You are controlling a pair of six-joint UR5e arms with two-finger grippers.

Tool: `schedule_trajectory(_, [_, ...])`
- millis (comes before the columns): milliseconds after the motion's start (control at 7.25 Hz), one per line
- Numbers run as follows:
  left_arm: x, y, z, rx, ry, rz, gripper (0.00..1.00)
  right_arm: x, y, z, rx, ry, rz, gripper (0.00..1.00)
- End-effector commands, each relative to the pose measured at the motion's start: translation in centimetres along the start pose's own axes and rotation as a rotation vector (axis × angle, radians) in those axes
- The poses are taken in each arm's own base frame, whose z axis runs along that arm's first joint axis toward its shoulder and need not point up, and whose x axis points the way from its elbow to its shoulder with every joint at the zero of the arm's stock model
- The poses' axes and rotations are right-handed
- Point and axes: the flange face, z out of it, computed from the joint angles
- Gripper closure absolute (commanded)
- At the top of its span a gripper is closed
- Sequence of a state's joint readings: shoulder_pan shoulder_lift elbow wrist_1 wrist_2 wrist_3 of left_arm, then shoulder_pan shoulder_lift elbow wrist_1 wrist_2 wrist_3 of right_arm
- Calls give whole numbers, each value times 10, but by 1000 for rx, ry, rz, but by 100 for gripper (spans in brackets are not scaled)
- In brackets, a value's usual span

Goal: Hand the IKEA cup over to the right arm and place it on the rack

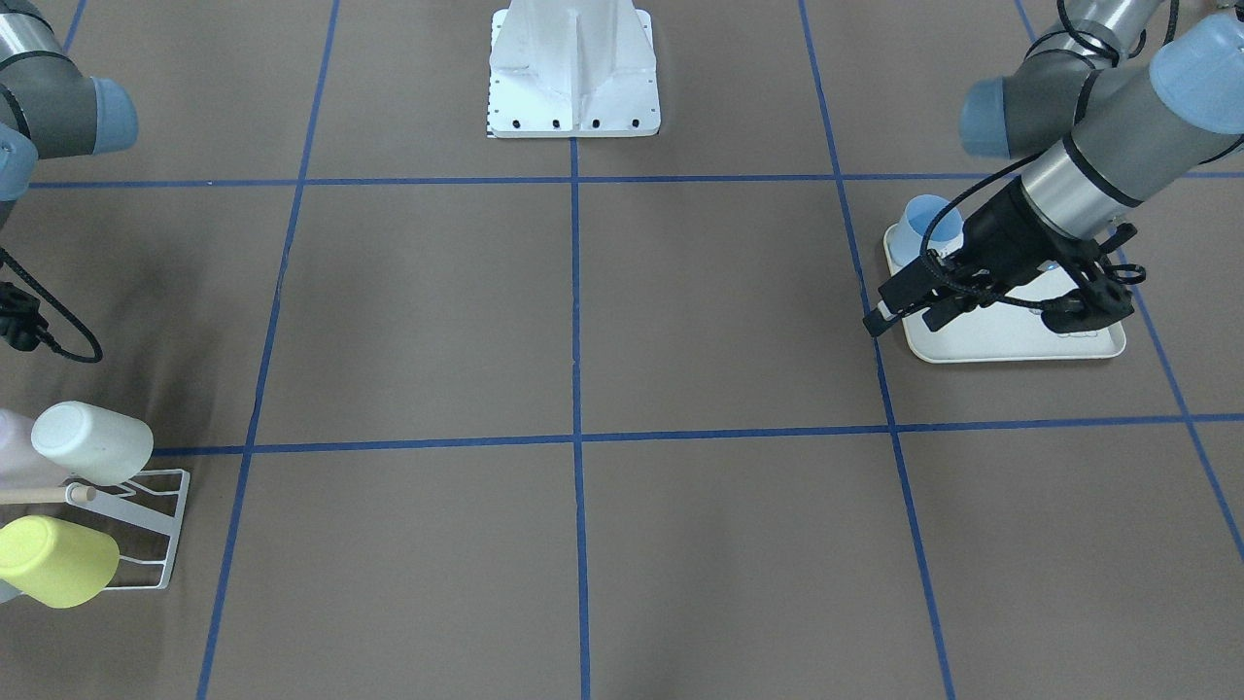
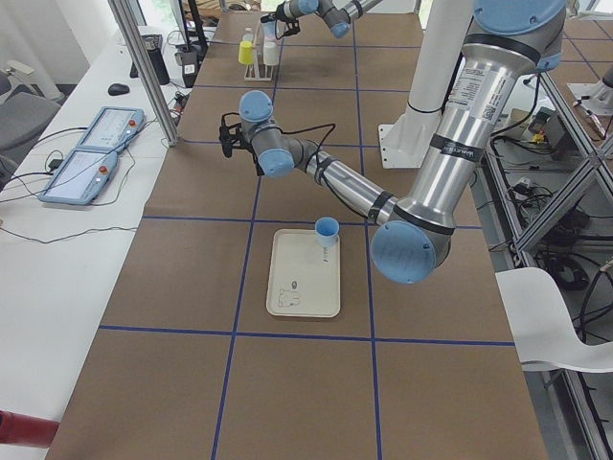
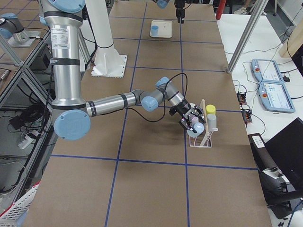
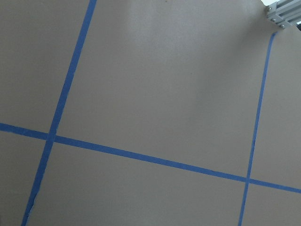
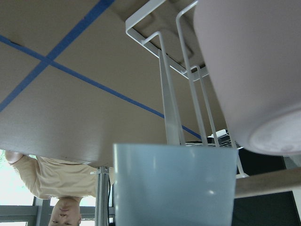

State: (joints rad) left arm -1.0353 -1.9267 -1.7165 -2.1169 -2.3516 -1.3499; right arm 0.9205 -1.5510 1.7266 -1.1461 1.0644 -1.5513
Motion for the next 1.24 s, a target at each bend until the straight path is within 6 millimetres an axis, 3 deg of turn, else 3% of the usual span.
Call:
schedule_trajectory(0, [0,0,0,0,0,0,0,10,2,-5,2,17,16,1])
schedule_trajectory(138, [1,0,0,0,1,3,0,14,4,-7,2,25,23,1])
schedule_trajectory(414, [0,-1,-1,3,0,1,0,43,9,-22,22,71,88,1])
schedule_trajectory(552, [-2,-3,-4,10,0,15,0,49,7,-28,85,79,238,1])
schedule_trajectory(690, [-23,-5,-7,14,-21,61,0,54,5,-38,163,81,391,1])
schedule_trajectory(828, [-60,-10,-18,29,-52,108,0,58,1,-49,268,64,555,1])
schedule_trajectory(1104, [-127,3,-33,29,-112,189,0,67,-5,-74,468,-23,925,0])
